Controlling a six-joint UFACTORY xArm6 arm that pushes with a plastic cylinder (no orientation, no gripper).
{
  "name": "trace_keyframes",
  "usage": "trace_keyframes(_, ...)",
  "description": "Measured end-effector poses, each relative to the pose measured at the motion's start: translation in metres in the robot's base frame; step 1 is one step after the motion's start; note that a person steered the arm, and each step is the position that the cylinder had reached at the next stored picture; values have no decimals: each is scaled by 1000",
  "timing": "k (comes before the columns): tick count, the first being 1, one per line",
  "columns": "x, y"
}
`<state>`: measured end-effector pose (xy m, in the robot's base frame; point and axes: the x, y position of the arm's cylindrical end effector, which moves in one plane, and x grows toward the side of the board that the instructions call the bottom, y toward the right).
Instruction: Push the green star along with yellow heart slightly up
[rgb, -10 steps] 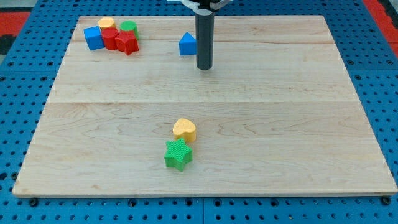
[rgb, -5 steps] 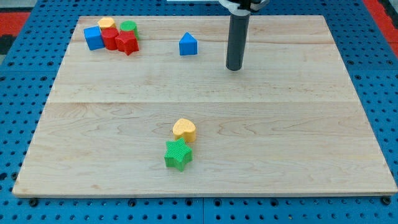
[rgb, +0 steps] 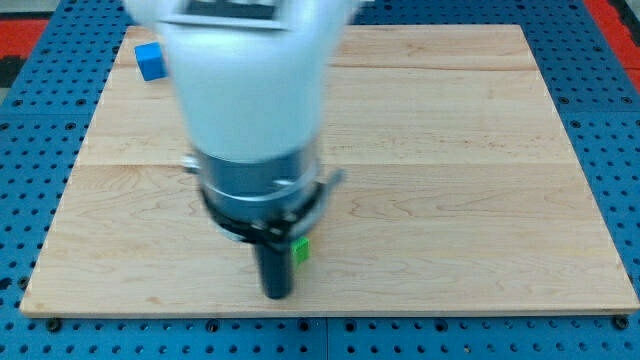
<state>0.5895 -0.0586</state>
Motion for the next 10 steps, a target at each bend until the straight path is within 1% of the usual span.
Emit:
trace_keyframes(2, -32, 53)
trace_keyframes(3, -54, 1)
trace_keyframes(4, -65, -46)
trace_keyframes(5, -64, -40)
trace_keyframes(6, -38, -38)
trace_keyframes(7, -24, -12)
trace_keyframes(8, -27, 27)
trace_keyframes(9, -46, 10)
trace_keyframes(10, -52, 24)
